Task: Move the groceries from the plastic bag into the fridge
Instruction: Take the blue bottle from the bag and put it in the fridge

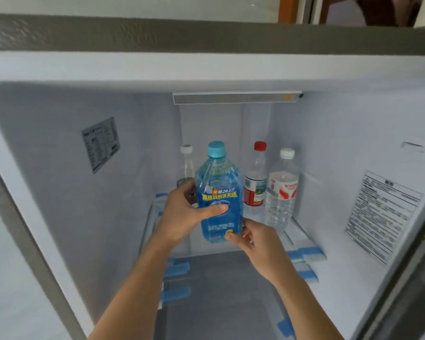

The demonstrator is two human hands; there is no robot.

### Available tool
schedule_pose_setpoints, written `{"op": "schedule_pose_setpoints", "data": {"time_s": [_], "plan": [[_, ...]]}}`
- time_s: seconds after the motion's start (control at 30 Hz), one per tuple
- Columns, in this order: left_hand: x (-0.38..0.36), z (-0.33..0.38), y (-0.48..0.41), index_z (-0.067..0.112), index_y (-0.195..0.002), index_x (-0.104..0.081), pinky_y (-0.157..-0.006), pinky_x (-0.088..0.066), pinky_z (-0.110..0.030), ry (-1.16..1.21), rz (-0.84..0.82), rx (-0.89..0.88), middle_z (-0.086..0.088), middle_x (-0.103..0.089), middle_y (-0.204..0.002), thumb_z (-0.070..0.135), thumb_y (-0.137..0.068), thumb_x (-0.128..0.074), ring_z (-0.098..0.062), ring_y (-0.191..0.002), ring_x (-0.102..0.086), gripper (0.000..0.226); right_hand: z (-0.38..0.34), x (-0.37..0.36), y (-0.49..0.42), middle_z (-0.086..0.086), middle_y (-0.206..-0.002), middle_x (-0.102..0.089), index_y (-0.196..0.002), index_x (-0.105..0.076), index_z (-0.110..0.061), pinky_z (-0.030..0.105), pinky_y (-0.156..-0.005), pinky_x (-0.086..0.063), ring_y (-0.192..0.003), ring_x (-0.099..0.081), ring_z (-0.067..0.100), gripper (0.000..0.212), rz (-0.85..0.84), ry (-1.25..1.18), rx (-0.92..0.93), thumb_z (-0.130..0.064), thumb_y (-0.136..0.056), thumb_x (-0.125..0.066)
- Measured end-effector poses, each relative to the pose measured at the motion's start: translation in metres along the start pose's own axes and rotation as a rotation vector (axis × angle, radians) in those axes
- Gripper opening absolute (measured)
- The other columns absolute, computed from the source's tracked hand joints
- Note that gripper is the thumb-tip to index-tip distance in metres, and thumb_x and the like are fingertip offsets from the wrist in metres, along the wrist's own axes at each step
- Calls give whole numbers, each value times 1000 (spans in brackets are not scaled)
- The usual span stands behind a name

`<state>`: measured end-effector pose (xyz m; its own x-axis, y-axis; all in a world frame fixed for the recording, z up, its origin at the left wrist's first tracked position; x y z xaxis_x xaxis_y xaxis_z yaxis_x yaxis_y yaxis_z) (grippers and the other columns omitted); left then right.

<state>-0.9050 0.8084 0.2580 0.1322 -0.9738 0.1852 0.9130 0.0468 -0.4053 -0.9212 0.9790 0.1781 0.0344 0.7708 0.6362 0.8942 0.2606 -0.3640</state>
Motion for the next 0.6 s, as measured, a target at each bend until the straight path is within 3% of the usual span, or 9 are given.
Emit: {"op": "schedule_pose_setpoints", "data": {"time_s": [0.13,0.33,0.5,0.6], "plan": [[-4,-22,-18,23,-105,-68,-77,-56,-23,-11,-11,44,11,-76,-97,20,-59,-93,-5,-90,-71,53,11,-10,-19,-16,-91,-61,-119,-64,-23,12,-64,-38,-74,-57,-1,43,-45,146,-22,-55,-91,-61],[-1,-46,-32,23,-111,-68,-88,-58,-39,-18,-4,75,7,-75,-105,43,-47,-92,-12,-98,-71,71,24,-21,-34,-7,-100,-67,-121,-63,-21,25,-74,-52,-85,-62,9,47,-75,218,-44,-57,-91,-60],[2,-59,-42,21,-111,-68,-87,-60,-39,-27,-15,109,5,-76,-104,25,-58,-95,-15,-98,-72,60,25,-32,-43,-3,-109,-69,-126,-61,-21,19,-74,-48,-87,-60,8,49,-91,223,-51,-57,-92,-58],[5,-68,-42,23,-113,-67,-84,-60,-34,-41,0,121,7,-75,-105,28,-58,-95,-14,-100,-71,62,28,-39,-45,-4,-96,-63,-124,-63,-18,15,-70,-43,-82,-58,8,47,-113,199,-70,-53,-93,-60]]}}
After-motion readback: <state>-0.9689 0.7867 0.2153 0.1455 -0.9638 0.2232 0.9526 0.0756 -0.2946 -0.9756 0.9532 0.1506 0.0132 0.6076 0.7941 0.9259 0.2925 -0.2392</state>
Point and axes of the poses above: each hand's wrist, its own y-axis away from the middle knuckle, its own x-axis out of the back of the hand, z = x × y, the point moved 10 cm from there along -y, towards the middle knuckle
